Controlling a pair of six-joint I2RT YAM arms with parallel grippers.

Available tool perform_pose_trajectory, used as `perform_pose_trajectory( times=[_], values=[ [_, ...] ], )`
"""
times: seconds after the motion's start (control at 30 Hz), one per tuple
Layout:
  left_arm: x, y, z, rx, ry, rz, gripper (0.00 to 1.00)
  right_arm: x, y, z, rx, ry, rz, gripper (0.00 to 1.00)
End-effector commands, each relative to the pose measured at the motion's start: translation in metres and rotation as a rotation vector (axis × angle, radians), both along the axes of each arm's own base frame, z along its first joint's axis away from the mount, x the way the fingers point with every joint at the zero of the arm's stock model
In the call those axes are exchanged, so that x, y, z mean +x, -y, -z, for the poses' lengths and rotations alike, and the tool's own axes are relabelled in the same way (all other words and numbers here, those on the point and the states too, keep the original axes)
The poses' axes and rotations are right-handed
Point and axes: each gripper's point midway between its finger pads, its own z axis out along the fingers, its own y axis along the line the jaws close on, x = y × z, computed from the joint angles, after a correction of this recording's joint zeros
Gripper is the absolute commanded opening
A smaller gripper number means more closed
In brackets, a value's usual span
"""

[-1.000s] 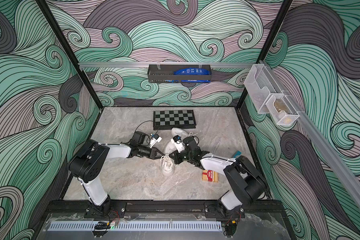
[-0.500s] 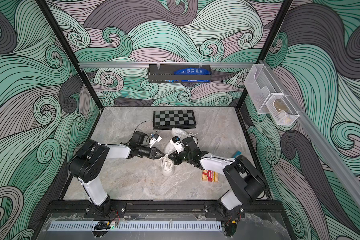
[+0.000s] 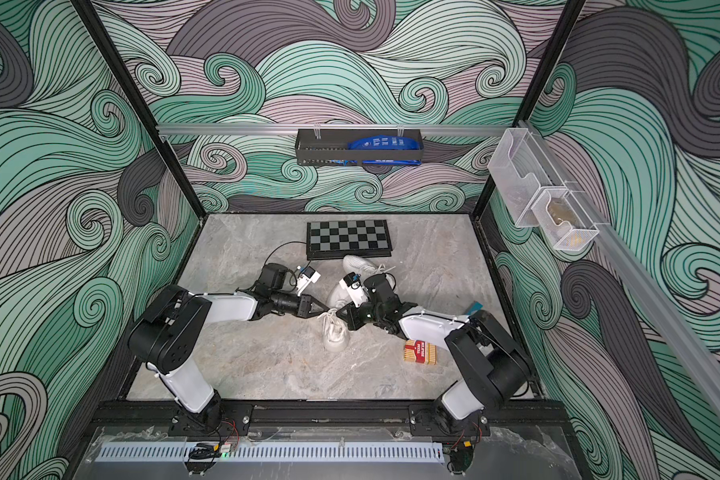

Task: Tie the shoes
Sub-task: Cross the shoelace with the shoelace.

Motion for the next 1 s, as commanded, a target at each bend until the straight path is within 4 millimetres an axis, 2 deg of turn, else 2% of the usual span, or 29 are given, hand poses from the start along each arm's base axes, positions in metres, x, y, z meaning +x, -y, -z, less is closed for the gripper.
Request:
perform_pose_trajectory(
  times=[0.0, 0.3, 0.43, 0.97],
  values=[
    [0.009, 0.001, -0.01, -0.011, 0.048, -0.027, 0.05, -0.005, 0.0, 0.006, -0.007, -0.01, -0.015, 0.0],
    [0.004, 0.007, -0.005, -0.045, 0.009, 0.017, 0.0, -0.005, 0.0, 0.007, -0.009, -0.015, -0.013, 0.0],
    [0.008, 0.008, 0.001, -0.035, -0.007, 0.003, 0.0, -0.006, -0.001, 0.007, -0.009, -0.015, -0.014, 0.0],
    [0.007, 0.015, 0.006, -0.08, -0.059, 0.03, 0.0, -0.006, -0.001, 0.01, -0.013, -0.021, -0.016, 0.0]
  ],
)
